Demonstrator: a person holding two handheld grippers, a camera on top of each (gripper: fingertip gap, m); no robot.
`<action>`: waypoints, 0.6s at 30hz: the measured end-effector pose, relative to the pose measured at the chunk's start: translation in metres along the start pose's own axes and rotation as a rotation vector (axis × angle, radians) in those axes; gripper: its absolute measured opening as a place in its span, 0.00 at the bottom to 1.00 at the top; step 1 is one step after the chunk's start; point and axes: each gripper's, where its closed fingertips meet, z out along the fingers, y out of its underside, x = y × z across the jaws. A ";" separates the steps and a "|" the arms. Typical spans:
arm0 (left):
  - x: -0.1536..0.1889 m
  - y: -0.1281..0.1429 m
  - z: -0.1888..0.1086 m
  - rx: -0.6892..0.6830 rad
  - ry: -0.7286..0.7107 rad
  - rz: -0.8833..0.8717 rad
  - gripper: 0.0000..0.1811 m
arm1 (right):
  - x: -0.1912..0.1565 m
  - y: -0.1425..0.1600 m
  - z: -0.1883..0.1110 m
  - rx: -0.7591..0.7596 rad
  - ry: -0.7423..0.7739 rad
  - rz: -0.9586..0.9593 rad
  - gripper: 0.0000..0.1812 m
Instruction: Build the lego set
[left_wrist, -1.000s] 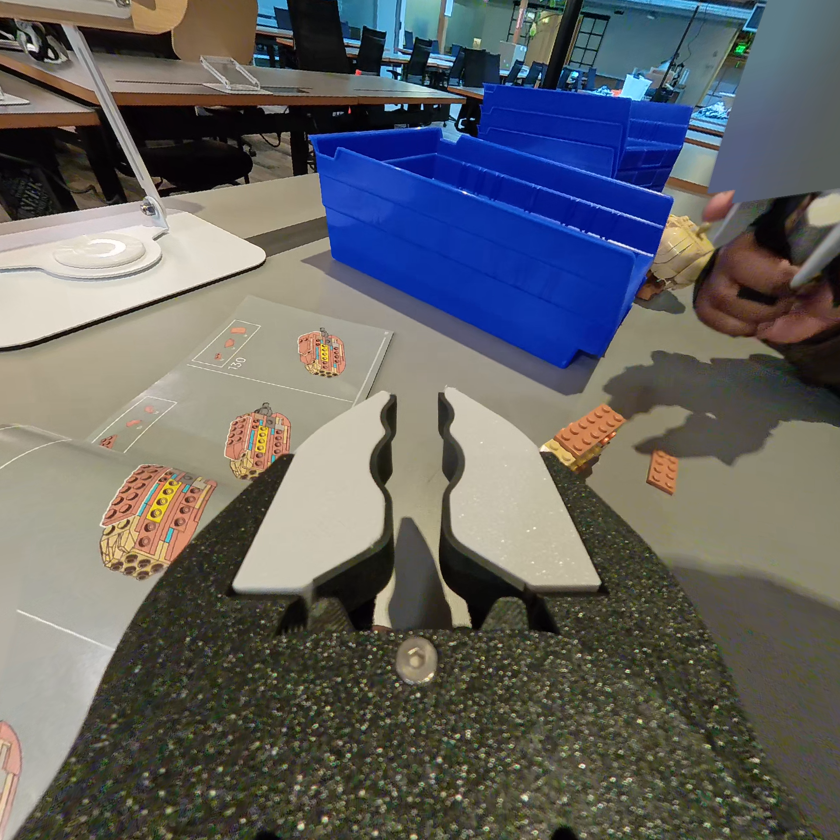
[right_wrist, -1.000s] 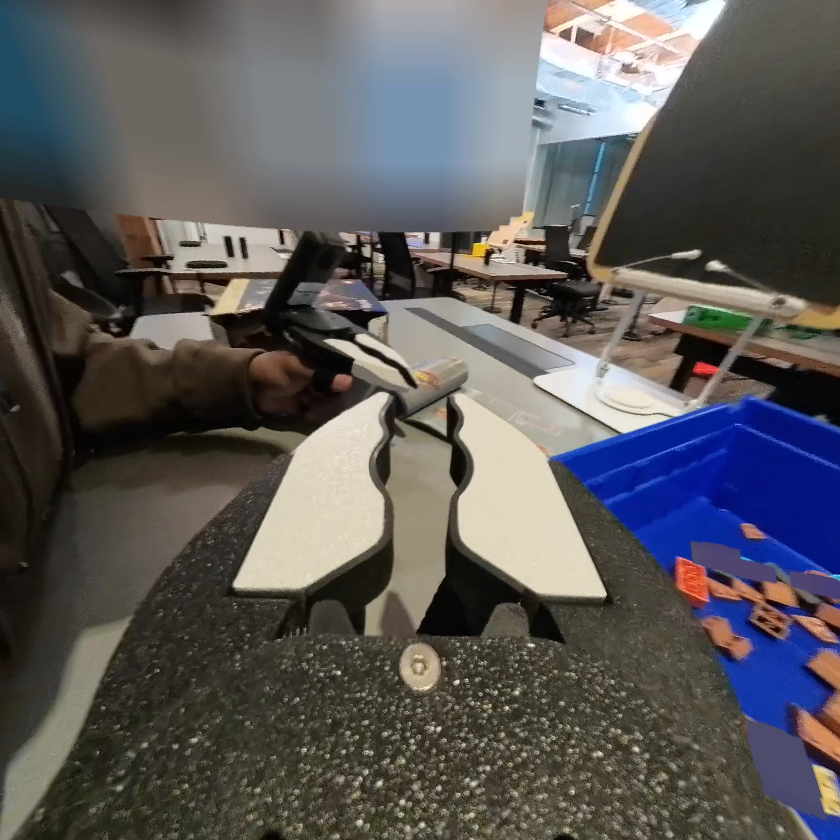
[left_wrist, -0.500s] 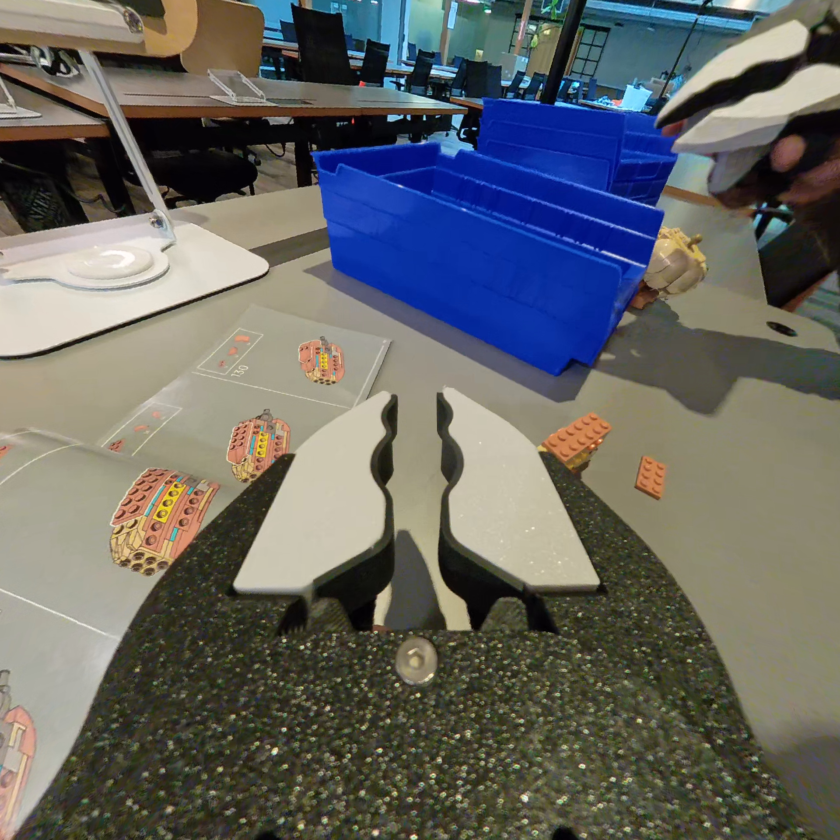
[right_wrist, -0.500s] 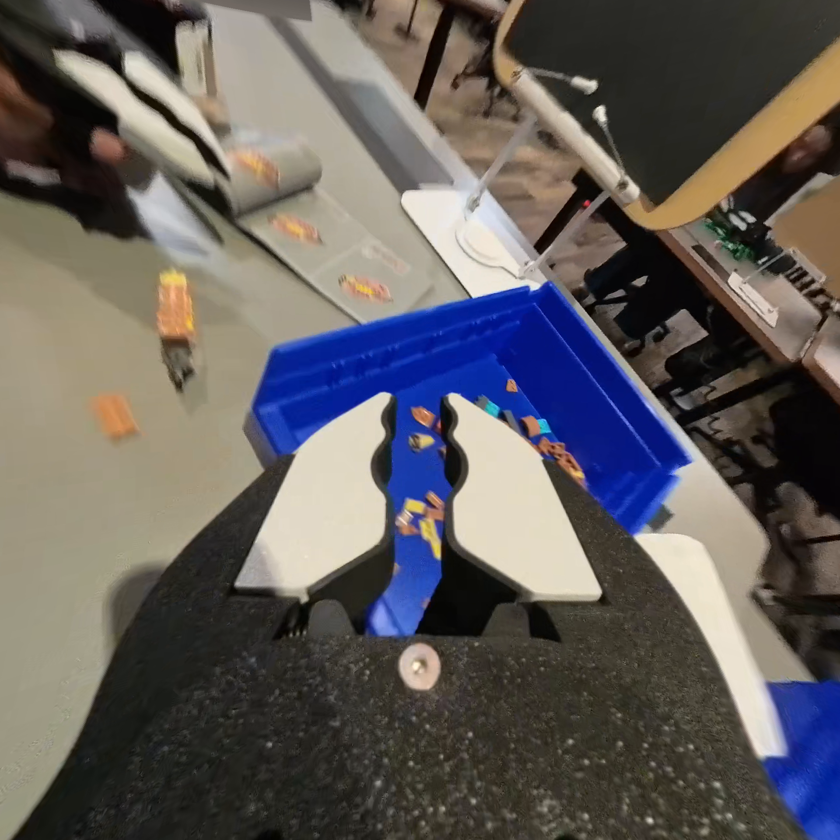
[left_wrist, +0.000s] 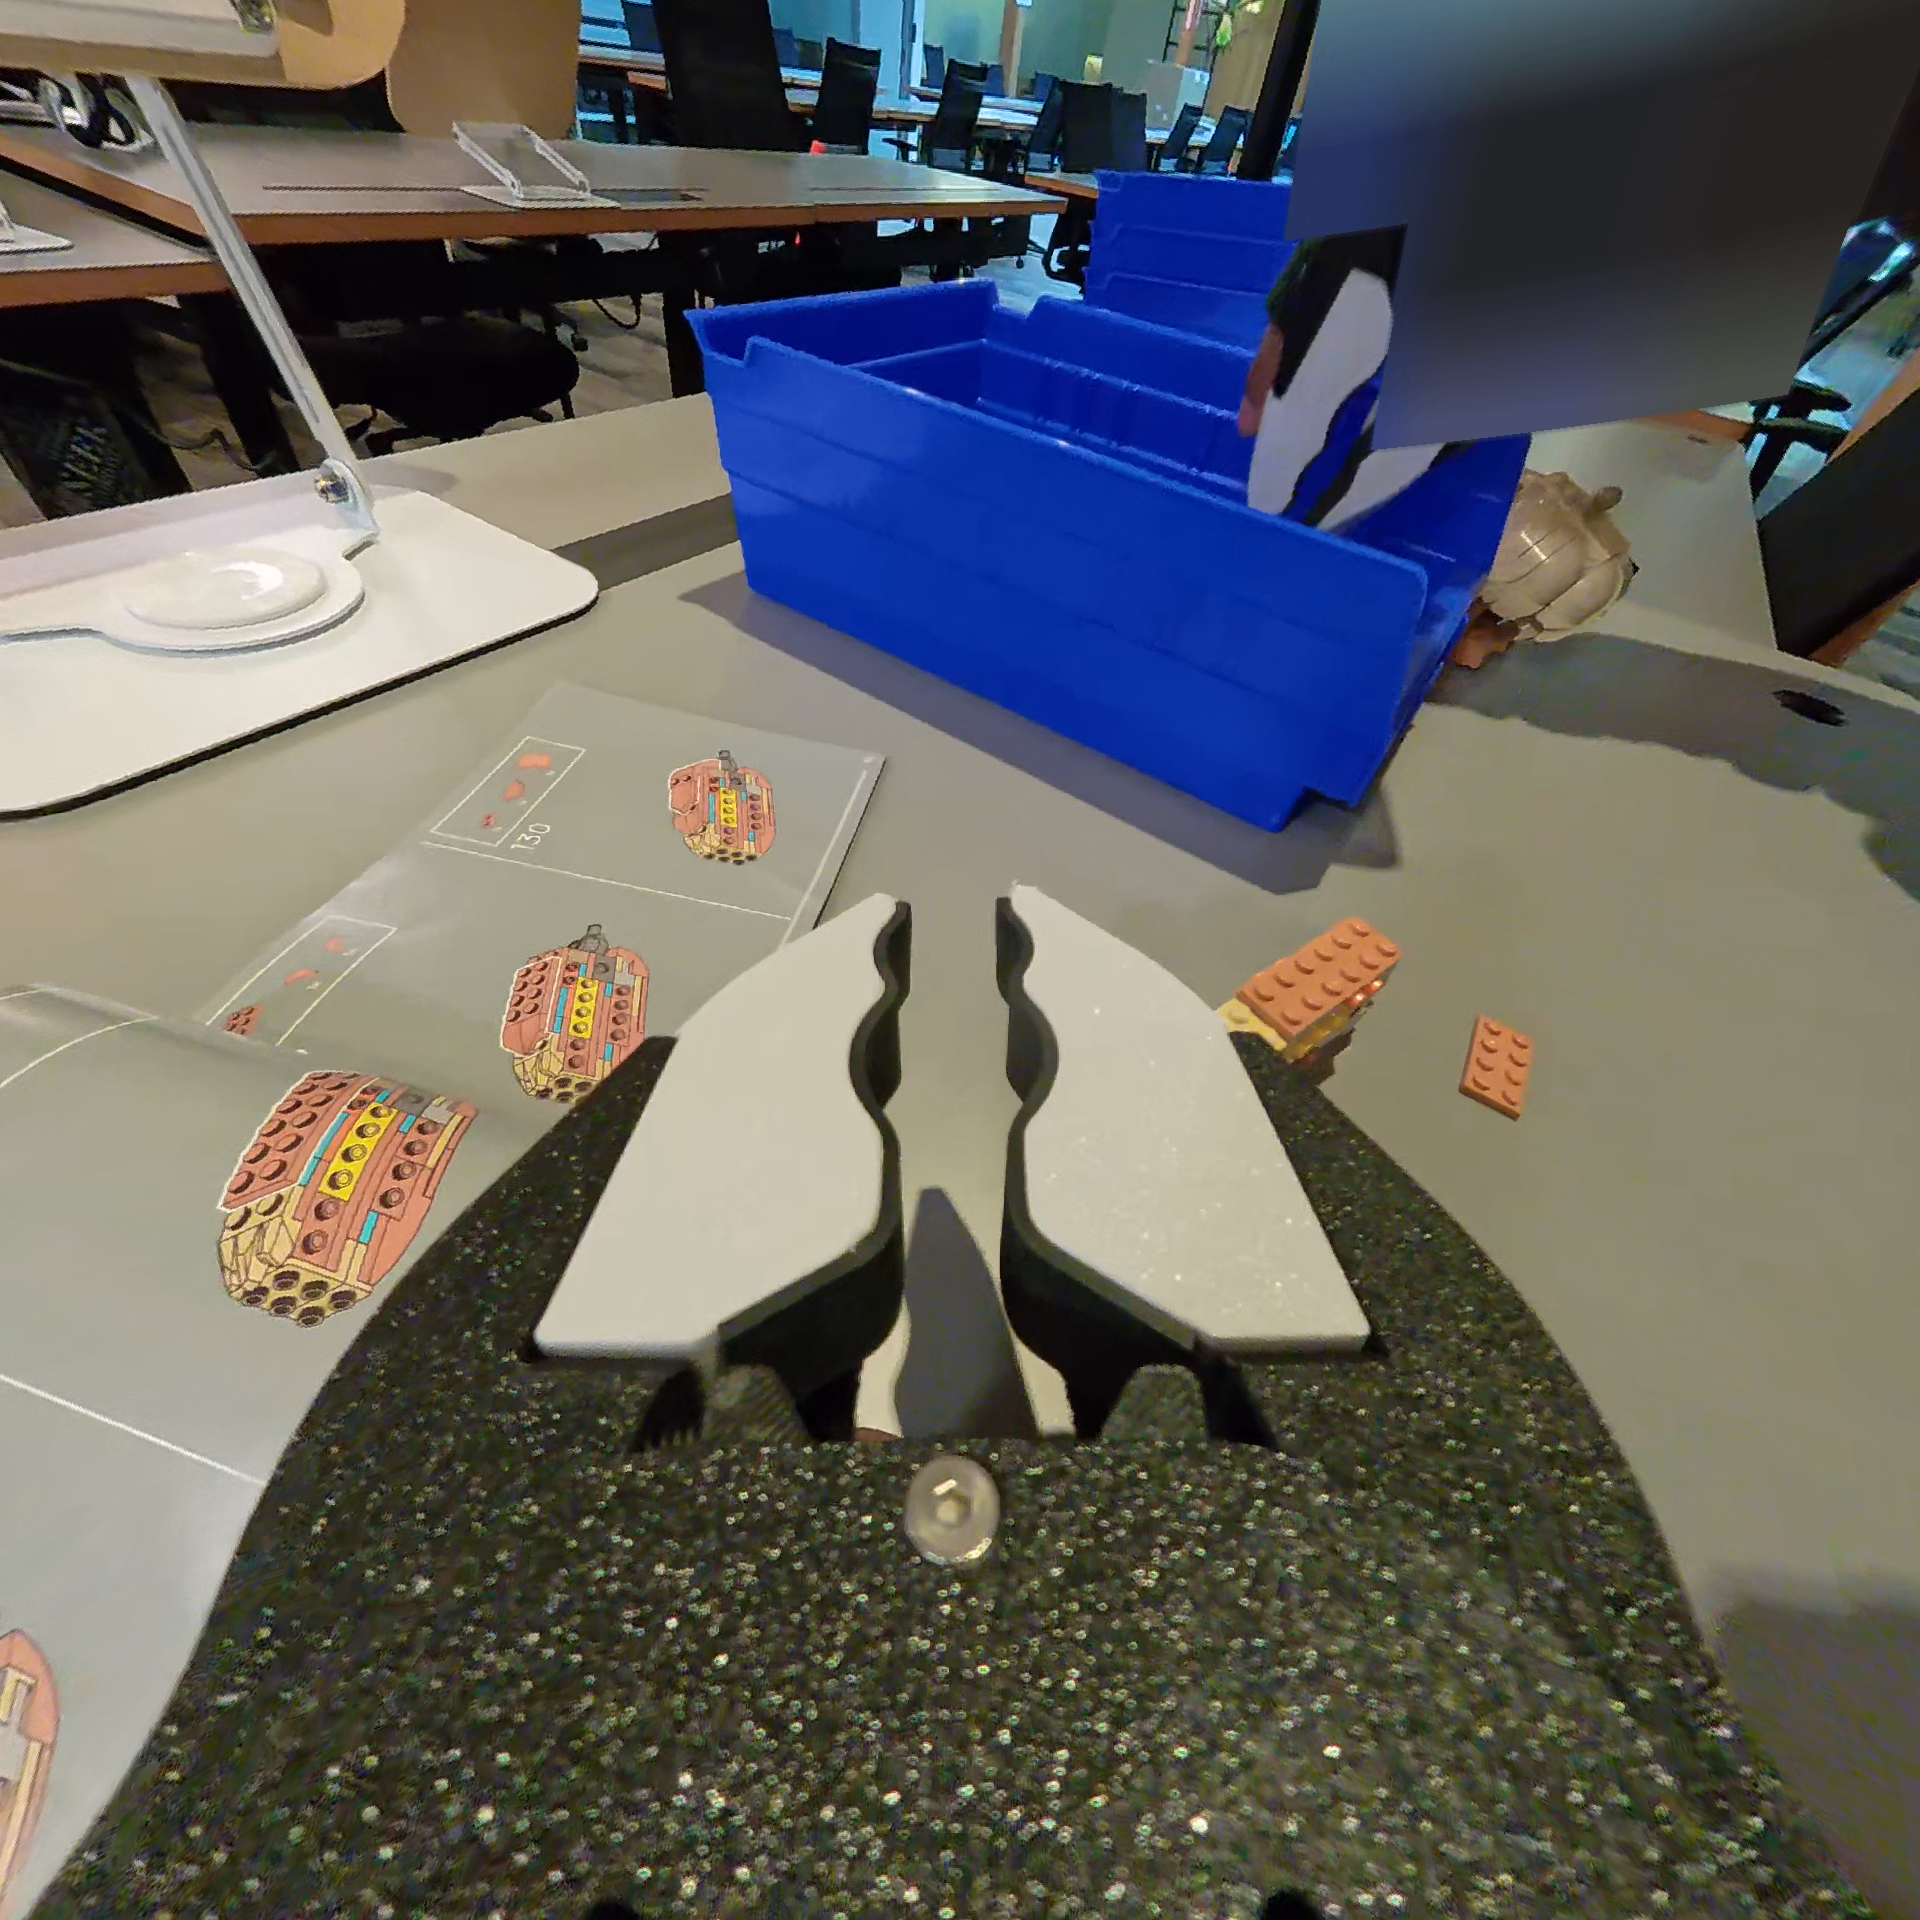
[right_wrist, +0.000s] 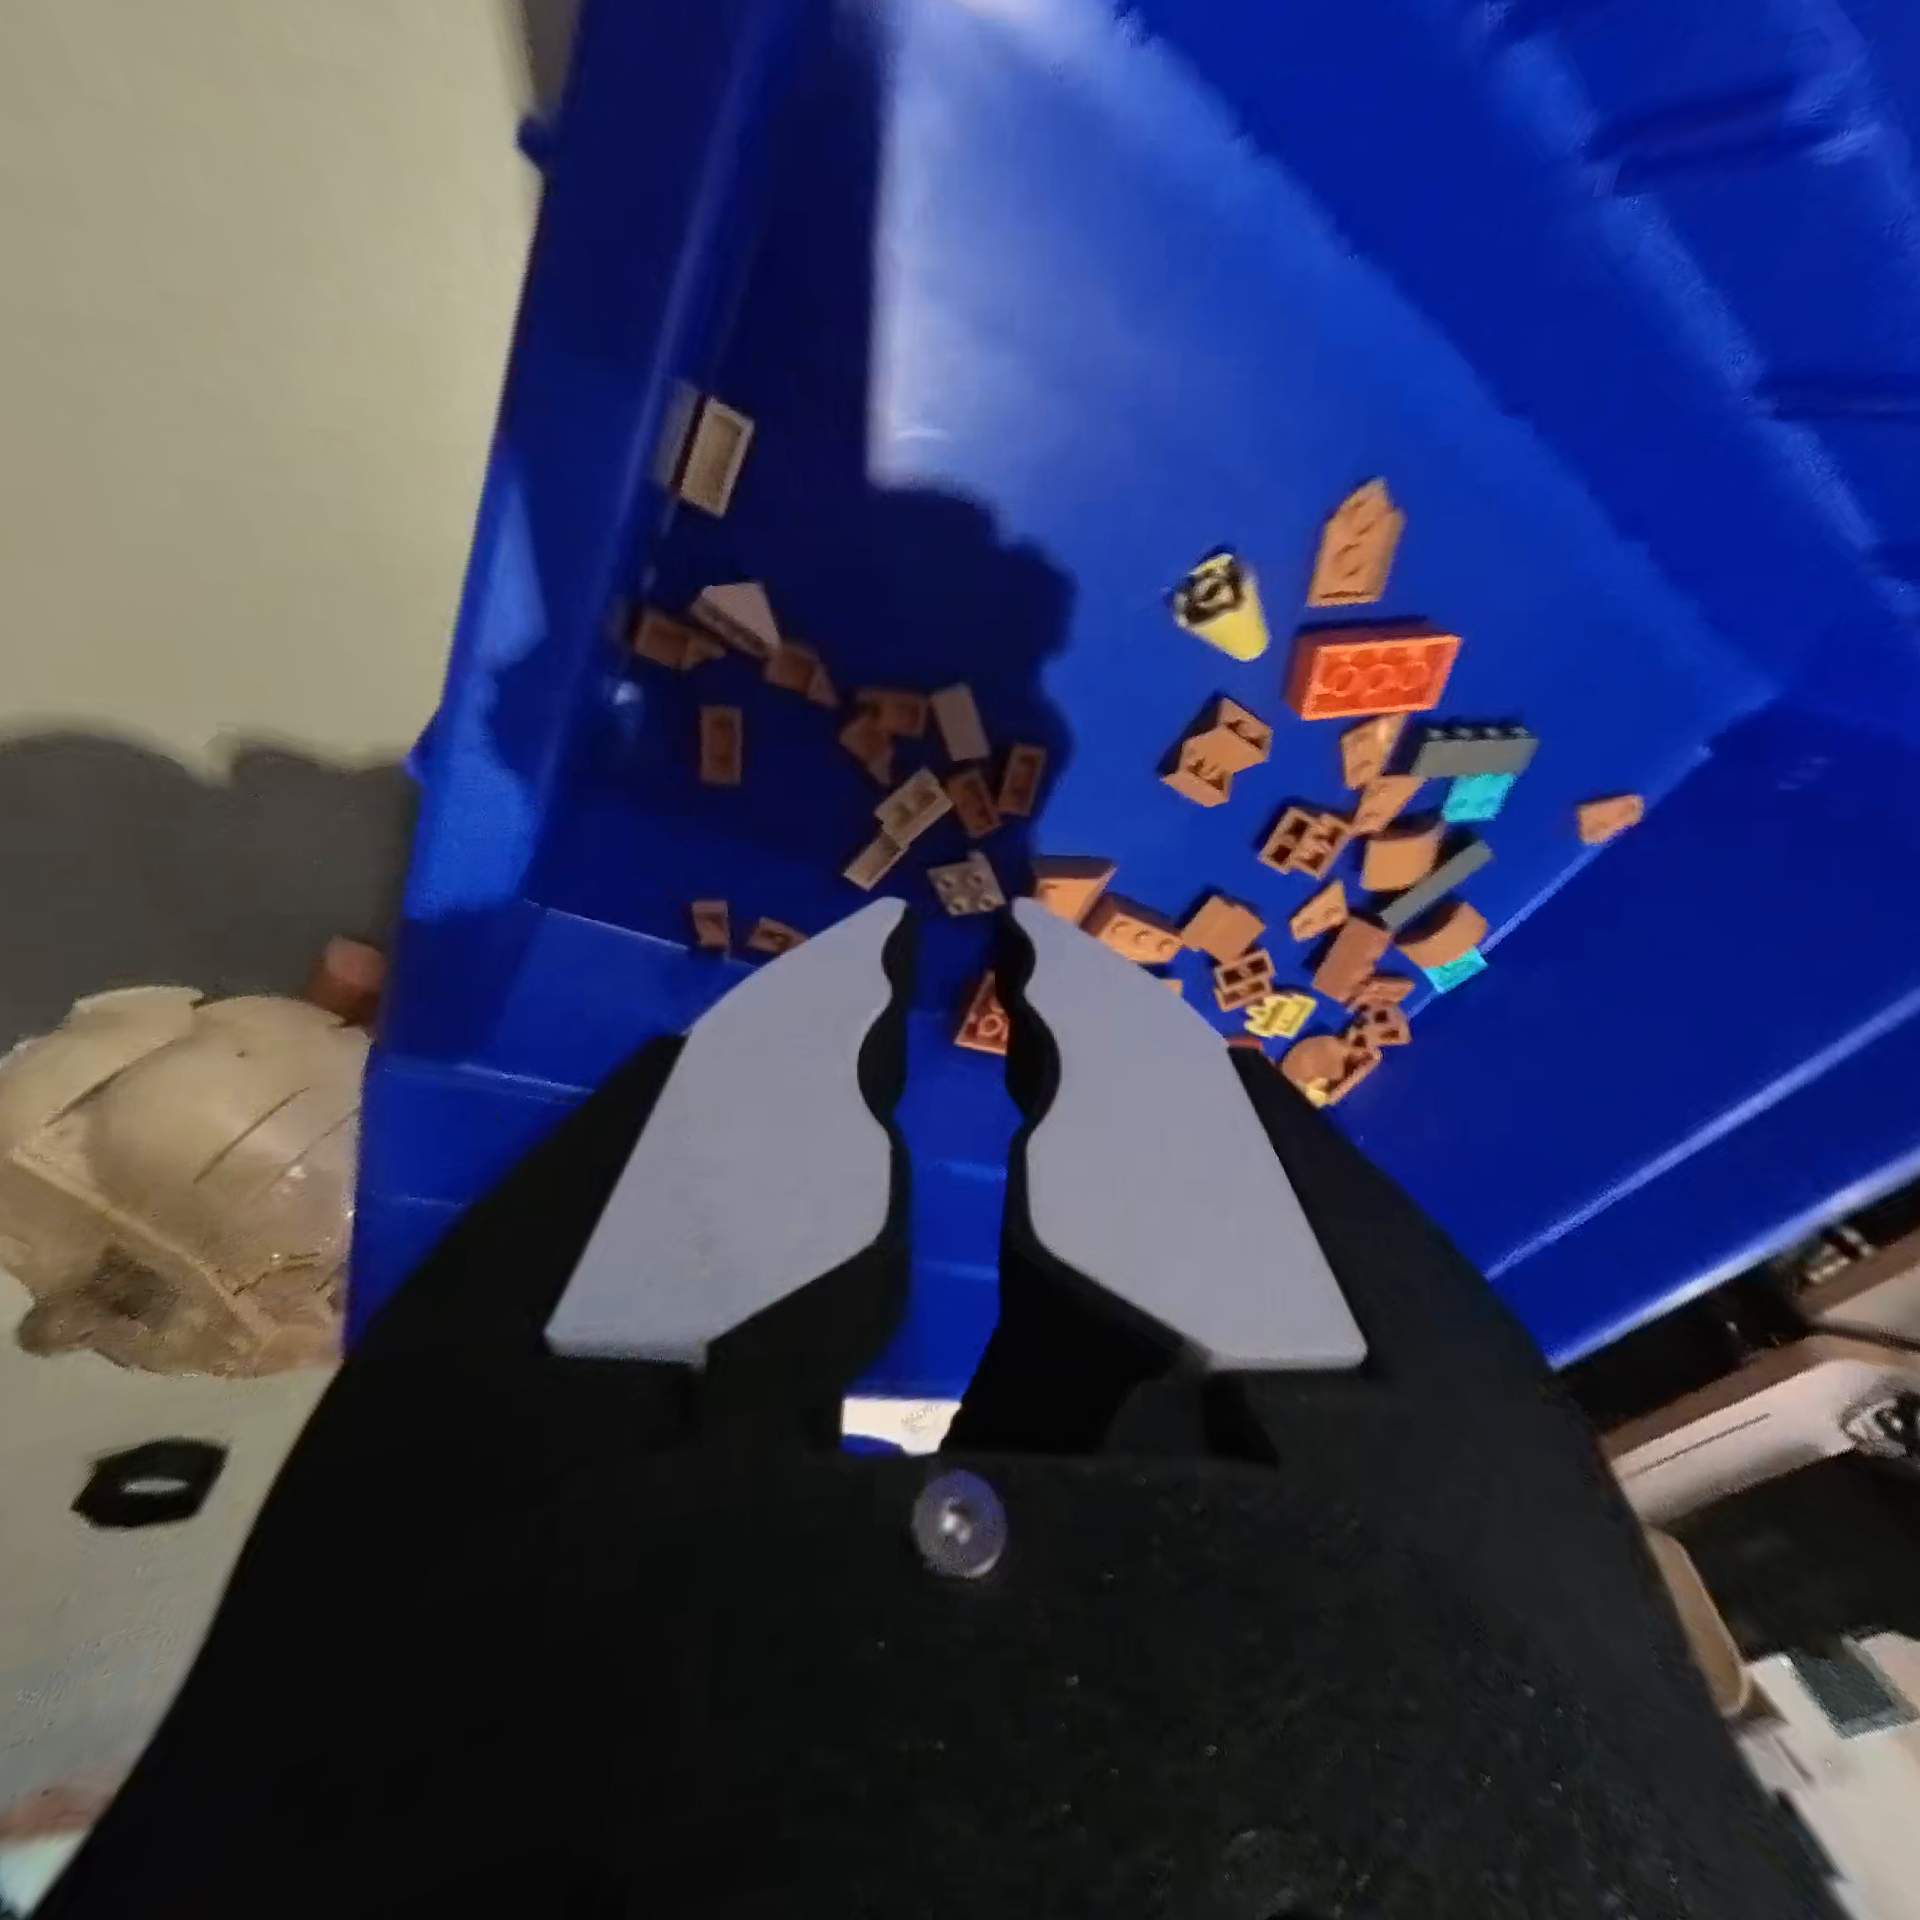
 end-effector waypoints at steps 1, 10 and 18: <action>0.000 0.001 0.000 -0.003 0.001 -0.003 0.08 | -0.003 -0.003 0.004 -0.002 -0.024 -0.017 0.08; -0.001 0.006 0.003 -0.019 0.012 -0.016 0.08 | -0.021 -0.004 0.036 -0.033 -0.107 -0.108 0.05; -0.003 0.007 0.003 -0.020 0.016 -0.035 0.08 | -0.019 -0.006 0.043 -0.031 -0.093 -0.145 0.07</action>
